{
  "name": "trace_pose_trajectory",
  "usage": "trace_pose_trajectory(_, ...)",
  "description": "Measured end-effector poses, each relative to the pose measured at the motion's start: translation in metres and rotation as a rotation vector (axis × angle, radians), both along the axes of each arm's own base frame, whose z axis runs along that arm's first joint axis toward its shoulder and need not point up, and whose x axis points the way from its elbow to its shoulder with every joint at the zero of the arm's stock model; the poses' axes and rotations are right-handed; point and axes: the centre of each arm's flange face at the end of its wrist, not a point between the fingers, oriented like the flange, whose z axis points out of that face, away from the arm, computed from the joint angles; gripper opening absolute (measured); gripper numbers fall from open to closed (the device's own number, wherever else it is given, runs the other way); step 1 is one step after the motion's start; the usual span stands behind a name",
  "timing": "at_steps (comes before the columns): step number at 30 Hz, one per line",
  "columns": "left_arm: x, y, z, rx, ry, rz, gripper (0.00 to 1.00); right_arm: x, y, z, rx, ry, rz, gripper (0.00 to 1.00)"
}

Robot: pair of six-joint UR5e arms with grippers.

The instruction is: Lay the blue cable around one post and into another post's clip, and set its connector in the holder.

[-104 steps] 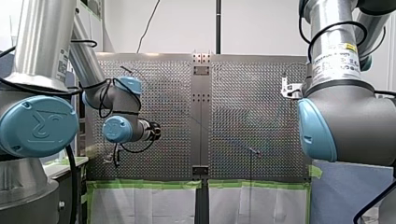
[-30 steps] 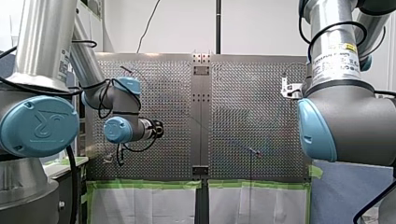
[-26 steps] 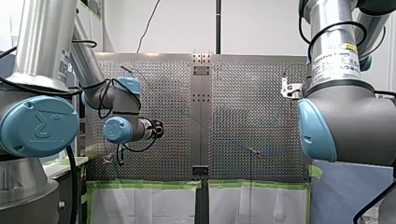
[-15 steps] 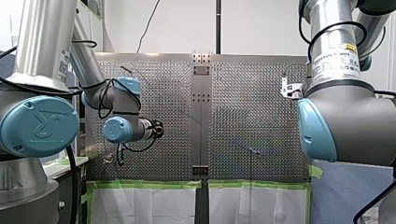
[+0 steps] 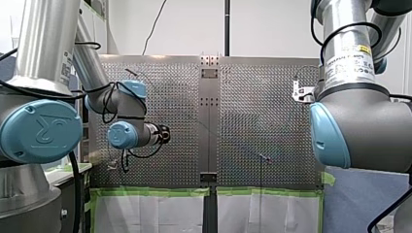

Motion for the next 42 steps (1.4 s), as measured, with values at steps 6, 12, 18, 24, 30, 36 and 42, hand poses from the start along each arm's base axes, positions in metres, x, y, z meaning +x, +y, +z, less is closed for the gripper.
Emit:
trace_pose_trajectory(6, 0.0, 0.0, 0.0, 0.0, 0.0, 0.0, 1.0, 0.0, 0.0, 0.0, 0.0, 0.0, 0.0, 1.0)
trace_pose_trajectory(12, 0.0, 0.0, 0.0, 0.0, 0.0, 0.0, 1.0, 0.0, 0.0, 0.0, 0.0, 0.0, 0.0, 1.0)
trace_pose_trajectory(18, 0.0, 0.0, 0.0, 0.0, 0.0, 0.0, 1.0, 0.0, 0.0, 0.0, 0.0, 0.0, 0.0, 1.0)
trace_pose_trajectory(24, 0.0, 0.0, 0.0, 0.0, 0.0, 0.0, 1.0, 0.0, 0.0, 0.0, 0.0, 0.0, 0.0, 1.0)
trace_pose_trajectory(30, 0.0, 0.0, 0.0, 0.0, 0.0, 0.0, 1.0, 0.0, 0.0, 0.0, 0.0, 0.0, 0.0, 1.0)
trace_pose_trajectory(36, 0.0, 0.0, 0.0, 0.0, 0.0, 0.0, 1.0, 0.0, 0.0, 0.0, 0.0, 0.0, 0.0, 1.0)
trace_pose_trajectory(42, 0.0, 0.0, 0.0, 0.0, 0.0, 0.0, 1.0, 0.0, 0.0, 0.0, 0.0, 0.0, 0.0, 1.0)
